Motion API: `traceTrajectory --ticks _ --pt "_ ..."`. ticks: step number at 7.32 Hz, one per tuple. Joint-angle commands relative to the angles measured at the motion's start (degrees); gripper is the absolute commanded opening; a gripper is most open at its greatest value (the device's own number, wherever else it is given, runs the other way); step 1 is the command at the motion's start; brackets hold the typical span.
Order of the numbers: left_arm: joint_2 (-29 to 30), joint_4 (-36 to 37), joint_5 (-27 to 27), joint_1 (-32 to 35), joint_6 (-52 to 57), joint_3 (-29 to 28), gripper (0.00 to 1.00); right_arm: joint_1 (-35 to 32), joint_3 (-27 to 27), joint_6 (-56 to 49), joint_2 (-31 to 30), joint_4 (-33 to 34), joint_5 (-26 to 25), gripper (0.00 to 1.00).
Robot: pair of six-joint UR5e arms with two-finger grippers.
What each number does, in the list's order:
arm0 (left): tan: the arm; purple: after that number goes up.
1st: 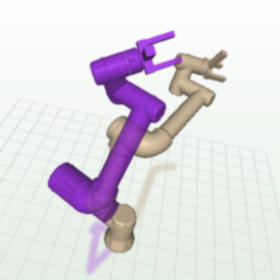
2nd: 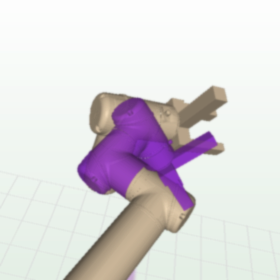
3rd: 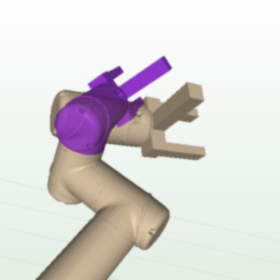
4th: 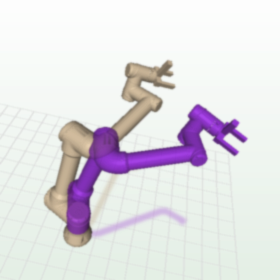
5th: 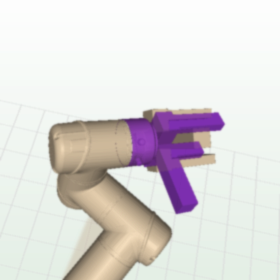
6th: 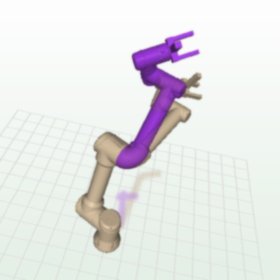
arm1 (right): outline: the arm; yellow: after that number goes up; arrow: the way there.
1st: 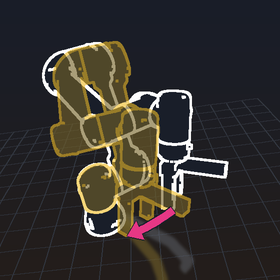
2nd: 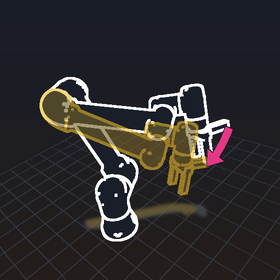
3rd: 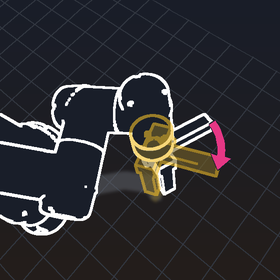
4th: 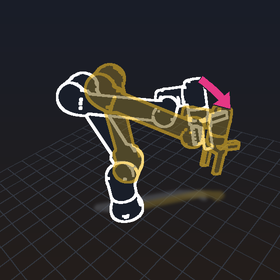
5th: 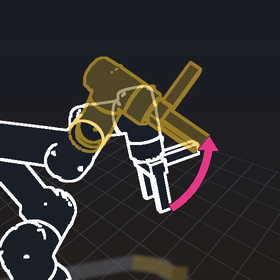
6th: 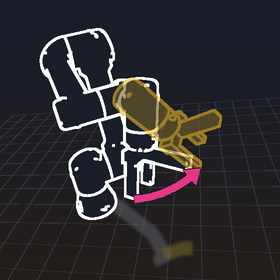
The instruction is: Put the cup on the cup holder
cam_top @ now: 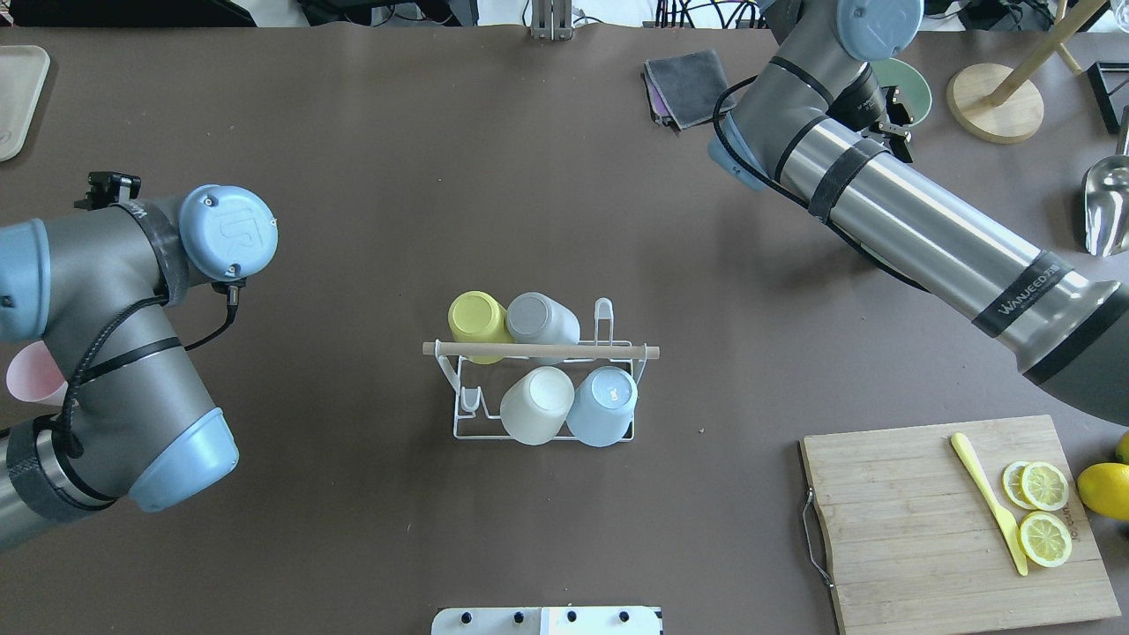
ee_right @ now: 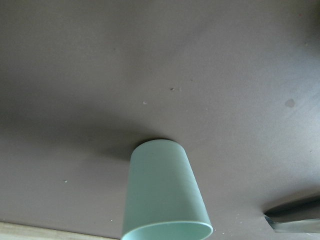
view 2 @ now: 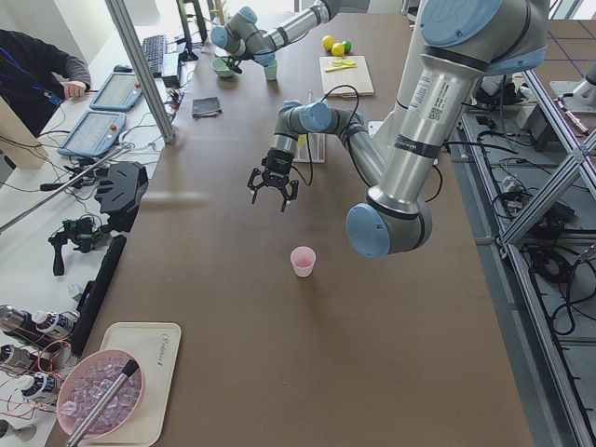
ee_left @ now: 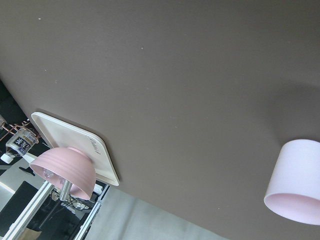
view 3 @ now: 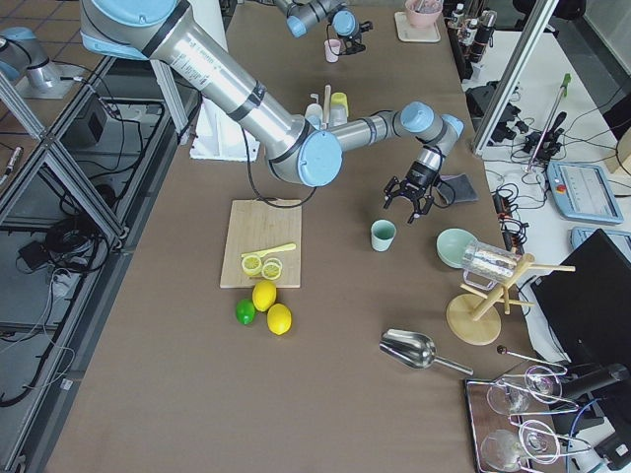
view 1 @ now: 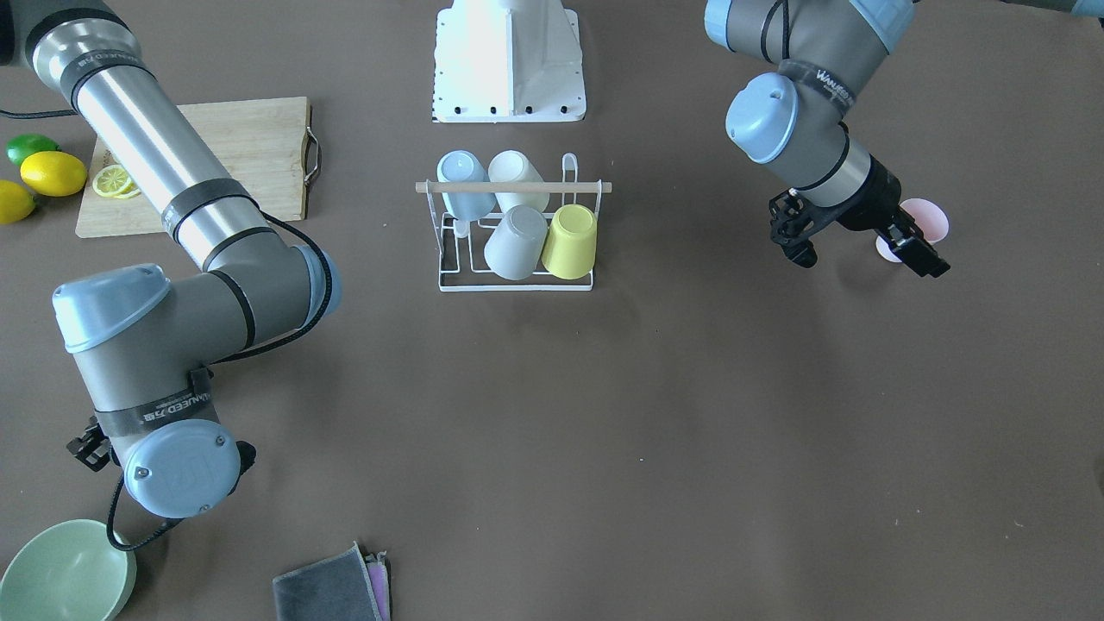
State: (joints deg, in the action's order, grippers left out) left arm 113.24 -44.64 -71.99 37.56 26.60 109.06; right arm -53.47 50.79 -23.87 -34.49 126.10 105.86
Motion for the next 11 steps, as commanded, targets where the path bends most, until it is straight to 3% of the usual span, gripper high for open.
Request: traceTrajectory --ticks 1,4,6,11 --pt "-0.8 0.3 0.7 -1.3 12.1 -3.0 0.98 2.2 -1.8 -1.8 0.0 -0.2 -3.0 0.99" --pt "-4.2 -0.8 0.1 -4.9 11.6 -2.7 0.98 2.6 -4.1 -2.1 0.1 -1.8 -3.9 0.99" --pt "-3.6 -0.5 -5.1 -5.0 5.9 -2.9 0.98 3.5 -6.4 -2.6 0.1 -3.6 -4.4 0.99" --pt "-5.6 -1.2 -8.9 -6.3 -3.0 -4.1 0.97 4.1 -8.8 -7.1 0.0 -4.6 -8.1 0.99"
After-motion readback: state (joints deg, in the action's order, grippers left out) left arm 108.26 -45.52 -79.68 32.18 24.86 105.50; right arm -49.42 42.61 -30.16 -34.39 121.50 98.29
